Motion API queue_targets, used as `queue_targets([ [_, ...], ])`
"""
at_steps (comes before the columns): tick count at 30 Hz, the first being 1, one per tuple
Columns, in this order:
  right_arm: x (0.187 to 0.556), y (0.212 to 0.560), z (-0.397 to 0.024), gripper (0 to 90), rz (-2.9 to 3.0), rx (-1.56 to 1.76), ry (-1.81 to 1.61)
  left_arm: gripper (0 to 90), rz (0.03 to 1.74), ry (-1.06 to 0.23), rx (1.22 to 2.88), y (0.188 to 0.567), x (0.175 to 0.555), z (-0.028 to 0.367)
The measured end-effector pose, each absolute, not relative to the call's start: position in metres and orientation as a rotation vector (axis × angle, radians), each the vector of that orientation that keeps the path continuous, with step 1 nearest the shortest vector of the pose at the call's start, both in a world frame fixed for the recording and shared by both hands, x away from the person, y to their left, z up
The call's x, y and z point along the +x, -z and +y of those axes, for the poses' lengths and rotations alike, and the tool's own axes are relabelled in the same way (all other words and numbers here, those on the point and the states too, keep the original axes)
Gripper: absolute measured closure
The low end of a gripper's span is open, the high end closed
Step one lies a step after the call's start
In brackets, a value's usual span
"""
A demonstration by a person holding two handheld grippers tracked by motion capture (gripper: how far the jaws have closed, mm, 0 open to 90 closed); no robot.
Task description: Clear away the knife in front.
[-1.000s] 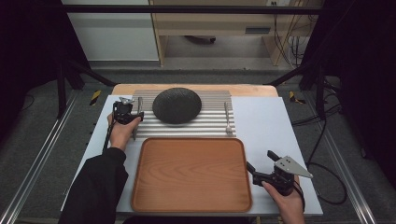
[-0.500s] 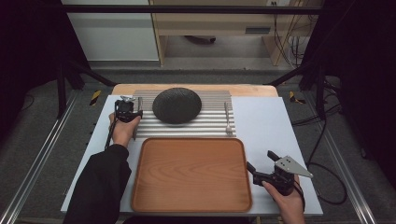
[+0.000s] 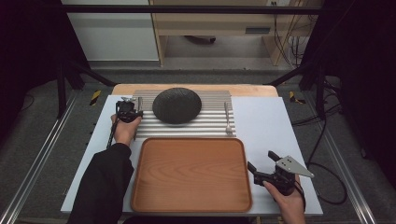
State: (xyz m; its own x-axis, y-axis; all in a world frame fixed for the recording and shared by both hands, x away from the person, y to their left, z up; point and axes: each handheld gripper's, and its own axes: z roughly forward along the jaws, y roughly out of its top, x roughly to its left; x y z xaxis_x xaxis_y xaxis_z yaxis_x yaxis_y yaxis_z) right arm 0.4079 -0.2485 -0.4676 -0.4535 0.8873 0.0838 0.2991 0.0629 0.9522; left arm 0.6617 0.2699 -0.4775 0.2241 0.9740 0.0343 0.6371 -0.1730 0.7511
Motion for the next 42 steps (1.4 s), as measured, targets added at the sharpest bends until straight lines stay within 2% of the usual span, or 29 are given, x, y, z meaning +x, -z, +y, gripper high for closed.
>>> queue_targets([
  [4,0.408,0.468,-0.249,6.9,1.803,1.185,-1.404,68.8,1.470,-0.713,1.902,0.477,0.664,0.267],
  [9,0.409,0.469,-0.250,7.0,1.803,1.194,-1.403,69.9,1.479,-0.712,1.887,0.478,0.665,0.267],
  [12,0.408,0.469,-0.250,7.0,1.803,1.194,-1.406,75.7,1.468,-0.717,1.887,0.479,0.665,0.268],
  [20,0.409,0.469,-0.253,7.2,1.796,1.200,-1.416,79.4,1.471,-0.738,1.877,0.480,0.663,0.267],
  [32,0.409,0.469,-0.255,7.2,1.792,1.208,-1.427,80.0,1.444,-0.753,1.934,0.475,0.659,0.264],
  [42,0.411,0.469,-0.258,6.6,1.772,1.263,-1.454,80.0,1.343,-0.721,1.901,0.443,0.631,0.257],
])
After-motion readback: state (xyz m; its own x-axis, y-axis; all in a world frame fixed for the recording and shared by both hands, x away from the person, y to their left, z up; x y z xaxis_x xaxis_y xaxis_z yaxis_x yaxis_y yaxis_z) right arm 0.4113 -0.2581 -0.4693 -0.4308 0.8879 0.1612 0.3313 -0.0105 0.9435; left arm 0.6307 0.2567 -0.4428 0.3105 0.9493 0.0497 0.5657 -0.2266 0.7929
